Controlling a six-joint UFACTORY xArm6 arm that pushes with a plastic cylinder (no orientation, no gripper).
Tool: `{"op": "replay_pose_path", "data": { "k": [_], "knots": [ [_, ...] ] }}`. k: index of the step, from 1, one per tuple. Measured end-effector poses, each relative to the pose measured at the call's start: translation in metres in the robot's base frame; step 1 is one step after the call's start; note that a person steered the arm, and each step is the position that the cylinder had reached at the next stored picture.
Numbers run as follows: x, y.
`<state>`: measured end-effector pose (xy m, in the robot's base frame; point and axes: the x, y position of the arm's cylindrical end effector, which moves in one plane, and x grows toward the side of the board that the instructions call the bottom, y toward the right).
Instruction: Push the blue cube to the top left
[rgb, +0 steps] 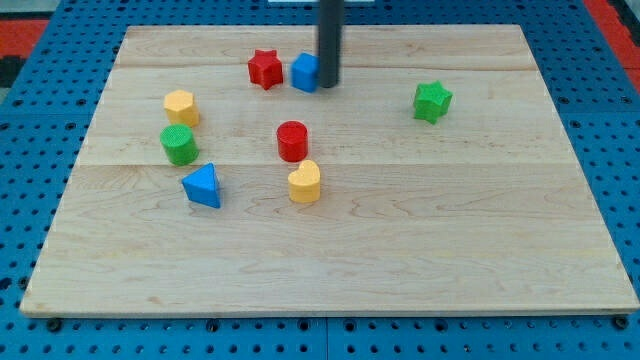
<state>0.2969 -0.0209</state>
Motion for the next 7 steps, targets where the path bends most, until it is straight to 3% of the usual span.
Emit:
{"op": "replay_pose_path", "data": {
  "k": [3, 5, 7],
  "knots": [
    [-0.03, -0.069],
    [-0.031, -0.024],
    [-0.032, -0.016]
  ]
}}
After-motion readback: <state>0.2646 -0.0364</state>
